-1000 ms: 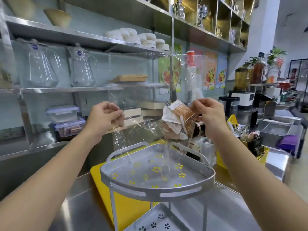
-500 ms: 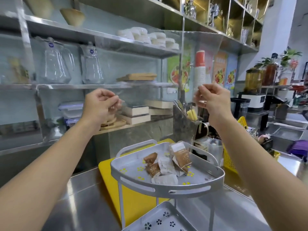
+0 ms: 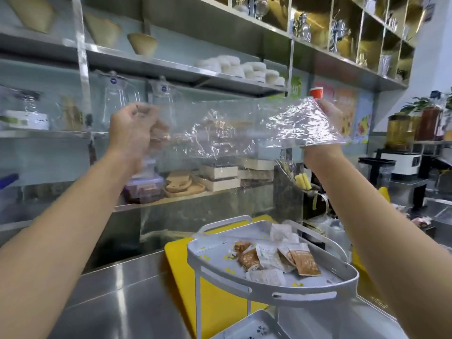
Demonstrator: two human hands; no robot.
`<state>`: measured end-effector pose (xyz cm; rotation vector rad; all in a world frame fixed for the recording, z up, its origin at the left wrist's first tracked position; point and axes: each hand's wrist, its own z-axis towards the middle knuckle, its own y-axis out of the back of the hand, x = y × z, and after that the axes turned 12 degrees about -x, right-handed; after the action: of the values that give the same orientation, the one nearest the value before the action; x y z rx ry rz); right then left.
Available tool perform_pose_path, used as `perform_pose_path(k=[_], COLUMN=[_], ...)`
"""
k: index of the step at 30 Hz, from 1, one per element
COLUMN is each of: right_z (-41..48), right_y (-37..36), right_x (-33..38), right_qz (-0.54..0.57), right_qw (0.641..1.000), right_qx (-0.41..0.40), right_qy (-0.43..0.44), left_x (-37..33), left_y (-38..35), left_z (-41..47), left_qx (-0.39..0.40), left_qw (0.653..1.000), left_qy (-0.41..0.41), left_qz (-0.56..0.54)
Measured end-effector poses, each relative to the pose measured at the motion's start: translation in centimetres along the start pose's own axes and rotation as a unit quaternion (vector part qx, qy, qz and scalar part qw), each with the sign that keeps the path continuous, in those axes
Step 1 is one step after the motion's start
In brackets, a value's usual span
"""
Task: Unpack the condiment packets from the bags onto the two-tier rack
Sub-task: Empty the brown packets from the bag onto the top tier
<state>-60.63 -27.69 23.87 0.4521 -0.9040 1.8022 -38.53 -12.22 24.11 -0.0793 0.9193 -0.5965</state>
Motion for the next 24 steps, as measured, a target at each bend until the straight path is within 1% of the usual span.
perform_pose_path(k=[1, 3, 4, 5, 6, 7, 12, 14, 18, 22, 24], right_z=[-0.4, -1.7, -2.5, -3.3, -4.3, -5.6, -14.0, -18.1, -27.7, -37.7, -42.5], right_y=[-0.8, -2.5, -3.6, -4.8, -6.0, -7.2, -13.2, -15.3, -18.1, -19.8, -20.5], right_x=[-0.3, -0.9, -1.3, -1.7, -1.9, -2.4, -7.4, -8.8, -10.8, -13.3, -14.5], right_qz=[-0.024, -0.080, -0.059, -0.013, 0.022, 0.032, 0.045, 0.025, -0.010, -0.074, -0.106], right_qw=[0.999, 0.994, 0.996, 0.998, 0.997, 0.995, 0.965, 0.951, 0.904, 0.852, 0.830], right_qx=[0.024, 0.067, 0.067, 0.060, 0.056, 0.061, 0.192, 0.230, 0.329, 0.424, 0.446], right_qy=[0.000, -0.027, -0.025, -0.028, -0.048, -0.079, -0.174, -0.207, -0.273, -0.298, -0.319], left_x=[-0.3, -0.5, -0.3, 0.1, 0.5, 1.1, 4.0, 4.9, 5.5, 4.5, 3.6], left_y=[1.0, 3.7, 5.3, 7.0, 8.8, 10.8, 22.2, 27.0, 35.6, 42.8, 46.1], left_z=[0.2, 0.6, 0.7, 0.8, 0.6, 0.5, -2.6, -4.9, -10.5, -17.4, -20.6], left_qx=[-0.006, -0.019, -0.027, -0.041, -0.056, -0.074, -0.159, -0.203, -0.269, -0.333, -0.376], left_qw=[1.000, 1.000, 0.999, 0.998, 0.995, 0.992, 0.963, 0.943, 0.892, 0.849, 0.822], left_qy=[-0.001, 0.014, 0.030, 0.052, 0.076, 0.099, 0.177, 0.210, 0.296, 0.350, 0.369], left_qz=[0.002, 0.003, 0.006, 0.013, 0.021, 0.032, 0.126, 0.161, 0.210, 0.214, 0.219])
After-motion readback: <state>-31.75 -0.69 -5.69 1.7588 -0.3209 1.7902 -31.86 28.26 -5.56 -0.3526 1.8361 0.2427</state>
